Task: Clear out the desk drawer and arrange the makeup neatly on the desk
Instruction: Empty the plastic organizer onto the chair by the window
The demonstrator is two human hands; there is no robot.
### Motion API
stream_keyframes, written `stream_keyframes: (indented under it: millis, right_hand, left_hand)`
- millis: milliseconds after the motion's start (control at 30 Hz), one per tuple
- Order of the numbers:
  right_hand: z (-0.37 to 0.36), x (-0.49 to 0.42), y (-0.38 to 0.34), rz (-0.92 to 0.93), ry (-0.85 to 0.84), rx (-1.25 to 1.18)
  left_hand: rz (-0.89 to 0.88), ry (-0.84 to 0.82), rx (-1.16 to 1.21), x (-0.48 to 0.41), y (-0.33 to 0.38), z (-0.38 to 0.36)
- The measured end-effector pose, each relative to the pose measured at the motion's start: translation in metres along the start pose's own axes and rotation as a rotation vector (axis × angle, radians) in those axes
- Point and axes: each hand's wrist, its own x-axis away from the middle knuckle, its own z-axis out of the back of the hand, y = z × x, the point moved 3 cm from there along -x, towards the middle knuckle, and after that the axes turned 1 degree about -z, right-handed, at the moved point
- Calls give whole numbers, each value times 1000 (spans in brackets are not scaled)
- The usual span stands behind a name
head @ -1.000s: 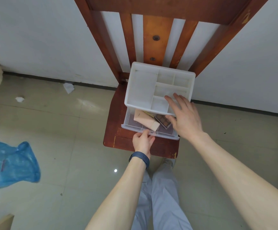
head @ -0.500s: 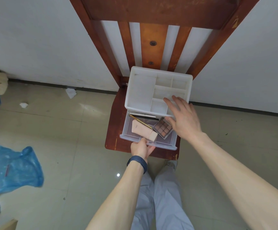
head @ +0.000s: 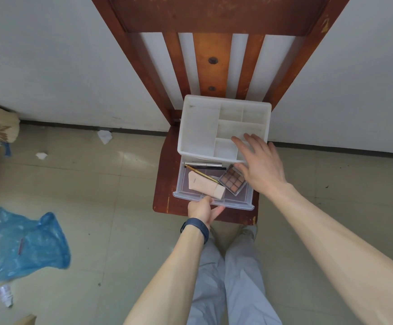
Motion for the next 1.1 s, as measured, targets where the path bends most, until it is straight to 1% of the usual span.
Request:
stream_keyframes:
  millis: [133,200,233,267,300,333,367,400,433,467,500,533,600,700,800,867,967,1100]
  right_hand:
    - [1,3,-3,-1,12,15]
    - [5,9,-6,-9,75,11]
    - [8,14,-8,-19,144,-21]
    - [10,22,-10,-30,237,-64]
    - [10,32,-12,-46,328,-107]
    - [8,42,-15,-58,380,-146]
    - [3,53,-18,-65,366,-183]
    - [-3,60,-23,-80,293,-222]
    - [-9,65,-28,-113,185,-251]
    - [-17,67,-33,-159,74,-253]
    - [-26,67,-36,-210,-28,-223]
    - [-33,64,-38,-254,-104,-180]
    - [-42,53,-42,-307,-188,-108]
    - [-50,38,-44,-354,-230,-2]
    - [-53,33,-49,-290,-249,160]
    - [-56,34,-52,-217,-288,266]
    - [-60,37,-49,-123,-306,382]
    - [-63,45,-45,-21,-276,413]
  left_hand:
    - [16,3,-55,0,-2,0]
    - [30,24,-144,3,-1,5]
    - [28,68,-231,6,1,9]
    - [-9,129,-359,10,3,15]
    - [-111,199,-531,14,6,21]
    - [-280,242,-724,16,11,26]
    - [-487,243,-898,20,15,28]
    - [-706,213,-1043,24,22,27]
    - [-890,171,-1175,25,30,25]
    - [-1029,127,-1316,23,38,21]
    - [-1127,87,-1463,19,45,15]
    - [-1180,44,-1602,12,51,10]
    - [-1215,-30,-1830,-1,60,-1]
    - [-1228,-70,-2054,-15,64,-13]
    - [-1289,-106,-2225,-20,65,-21]
    - [-1311,-140,-2283,-22,67,-20]
    - [-1373,-187,-2302,-22,68,-14]
    - [-1491,-257,-2272,-17,69,-8]
